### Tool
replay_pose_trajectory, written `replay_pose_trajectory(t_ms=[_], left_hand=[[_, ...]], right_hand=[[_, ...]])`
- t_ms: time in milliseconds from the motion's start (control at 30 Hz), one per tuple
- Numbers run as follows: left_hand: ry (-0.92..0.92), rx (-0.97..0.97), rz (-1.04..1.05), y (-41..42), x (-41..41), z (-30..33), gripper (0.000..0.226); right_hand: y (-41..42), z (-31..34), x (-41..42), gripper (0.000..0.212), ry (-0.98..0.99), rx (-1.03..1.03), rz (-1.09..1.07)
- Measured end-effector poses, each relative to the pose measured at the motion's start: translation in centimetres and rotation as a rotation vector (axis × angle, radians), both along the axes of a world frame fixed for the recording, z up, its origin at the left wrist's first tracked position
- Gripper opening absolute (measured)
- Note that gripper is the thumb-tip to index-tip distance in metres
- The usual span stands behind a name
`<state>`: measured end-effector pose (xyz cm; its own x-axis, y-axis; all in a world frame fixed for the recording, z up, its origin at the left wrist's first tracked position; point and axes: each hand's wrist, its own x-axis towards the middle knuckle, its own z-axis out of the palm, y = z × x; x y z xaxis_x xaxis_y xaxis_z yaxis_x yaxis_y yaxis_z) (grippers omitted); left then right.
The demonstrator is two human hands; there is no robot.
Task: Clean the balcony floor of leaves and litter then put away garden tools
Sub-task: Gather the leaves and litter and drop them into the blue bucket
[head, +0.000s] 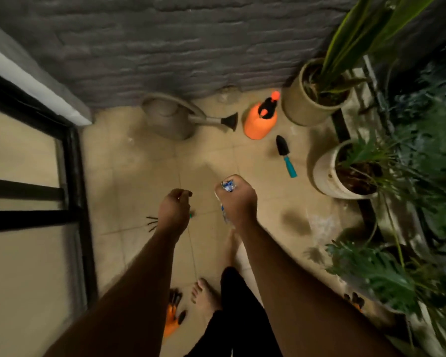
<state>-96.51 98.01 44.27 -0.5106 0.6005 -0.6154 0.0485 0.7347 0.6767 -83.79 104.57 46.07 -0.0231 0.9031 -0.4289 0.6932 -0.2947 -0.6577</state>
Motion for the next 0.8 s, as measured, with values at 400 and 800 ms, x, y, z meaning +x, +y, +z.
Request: replay_pose_trajectory(t_ms=[400,800], left_hand=[[0.156,-0.073,0.047,7.5,-16.2,-4.1,0.028],[0.355,-0.179,-0.196,11.3,-29.8,-15.6,0.052]], right_hand=[[9.2,-2.2,-13.5,0.017,-0.074,-0.054,0.296],[10.9,-15.9,-27.6,0.044,-0.058,-0.15,0.301]])
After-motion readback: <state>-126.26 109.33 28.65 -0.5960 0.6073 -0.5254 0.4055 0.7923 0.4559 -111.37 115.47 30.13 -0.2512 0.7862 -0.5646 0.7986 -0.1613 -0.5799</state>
